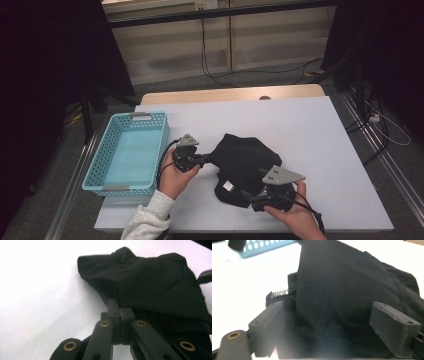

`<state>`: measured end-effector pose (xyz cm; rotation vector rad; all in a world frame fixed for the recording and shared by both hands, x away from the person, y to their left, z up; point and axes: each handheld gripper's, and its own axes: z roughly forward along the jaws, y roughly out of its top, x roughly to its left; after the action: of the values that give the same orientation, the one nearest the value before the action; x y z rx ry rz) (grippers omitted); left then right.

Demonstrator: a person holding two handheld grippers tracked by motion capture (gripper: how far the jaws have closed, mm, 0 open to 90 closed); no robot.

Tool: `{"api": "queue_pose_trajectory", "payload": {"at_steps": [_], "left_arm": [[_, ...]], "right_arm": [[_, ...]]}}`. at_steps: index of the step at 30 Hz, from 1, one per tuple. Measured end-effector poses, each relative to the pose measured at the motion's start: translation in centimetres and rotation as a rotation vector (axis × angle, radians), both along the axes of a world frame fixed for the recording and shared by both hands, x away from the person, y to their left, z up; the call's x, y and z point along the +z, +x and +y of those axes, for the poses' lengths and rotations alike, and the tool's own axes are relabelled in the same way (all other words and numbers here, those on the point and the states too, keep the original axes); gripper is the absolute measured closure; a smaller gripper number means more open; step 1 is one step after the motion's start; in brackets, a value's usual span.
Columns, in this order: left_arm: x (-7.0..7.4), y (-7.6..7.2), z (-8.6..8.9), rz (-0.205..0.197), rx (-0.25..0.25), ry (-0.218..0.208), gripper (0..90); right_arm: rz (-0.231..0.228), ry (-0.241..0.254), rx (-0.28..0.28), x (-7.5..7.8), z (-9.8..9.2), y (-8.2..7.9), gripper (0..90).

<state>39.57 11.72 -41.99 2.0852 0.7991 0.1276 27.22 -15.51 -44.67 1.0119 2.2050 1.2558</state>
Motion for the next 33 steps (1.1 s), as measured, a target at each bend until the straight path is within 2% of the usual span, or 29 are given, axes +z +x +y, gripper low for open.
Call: {"api": "queue_pose_trajectory", "payload": {"at_steps": [2,4,6,8,9,11,12,13,15,16,17,19,21,23,25,28,33], "left_arm": [[0.1,0.0,0.1,-0.007,0.010,-0.003,90.0],[0.3,0.0,0.2,-0.002,0.012,-0.009,90.0],[0.5,0.0,0.4,-0.005,0.020,-0.015,90.0],[0.8,0.0,0.6,-0.007,0.020,-0.024,90.0],[0.9,0.0,0.7,-0.011,0.024,-0.023,90.0],[1.1,0.0,0.8,-0.007,0.022,-0.030,90.0],[1.2,-0.1,0.8,-0.004,0.021,-0.035,90.0],[1.2,-0.1,0.8,-0.004,0.019,-0.033,90.0],[1.3,-0.1,0.7,-0.002,0.012,-0.033,90.0],[1.3,-0.2,0.6,0.001,0.013,-0.035,90.0],[1.4,-0.2,0.6,-0.001,0.007,-0.029,90.0],[1.5,-0.3,0.5,0.005,0.007,-0.029,90.0],[1.8,-0.4,0.5,0.013,0.012,-0.039,90.0],[2.0,-0.5,0.4,0.014,0.004,-0.042,90.0],[2.2,-0.5,0.4,0.005,0.006,-0.037,90.0],[3.0,-0.5,0.9,-0.007,0.018,-0.056,90.0],[4.2,-0.4,2.3,-0.028,0.060,-0.080,90.0]], "right_arm": [[0.000,-0.029,0.008,-0.4,0.6,0.0,8.6],[-0.004,-0.077,0.014,-0.7,1.1,0.0,8.6],[-0.012,-0.139,-0.003,-1.1,1.4,0.1,13.6],[-0.011,-0.144,-0.032,-1.3,1.2,0.3,18.3],[-0.008,-0.152,-0.072,-1.3,0.7,0.6,26.5],[-0.011,-0.136,-0.104,-1.3,-0.1,0.9,32.9],[0.000,-0.130,-0.121,-1.3,-0.5,1.1,39.5],[0.004,-0.130,-0.131,-1.3,-0.8,1.2,50.7],[0.007,-0.115,-0.139,-1.3,-1.4,1.4,62.2],[0.007,-0.116,-0.145,-1.3,-1.6,1.4,72.3],[0.009,-0.101,-0.145,-1.3,-1.9,1.4,78.3],[-0.007,-0.096,-0.166,-0.9,-2.4,1.5,82.5],[-0.037,-0.116,-0.204,-0.2,-3.1,1.5,82.6],[-0.043,-0.105,-0.238,0.2,-4.0,1.6,82.2],[-0.051,-0.128,-0.261,0.5,-4.7,1.7,83.2],[-0.051,-0.144,-0.284,0.8,-5.6,1.8,85.9],[-0.090,-0.132,-0.328,2.0,-7.3,1.7,87.3]]}}
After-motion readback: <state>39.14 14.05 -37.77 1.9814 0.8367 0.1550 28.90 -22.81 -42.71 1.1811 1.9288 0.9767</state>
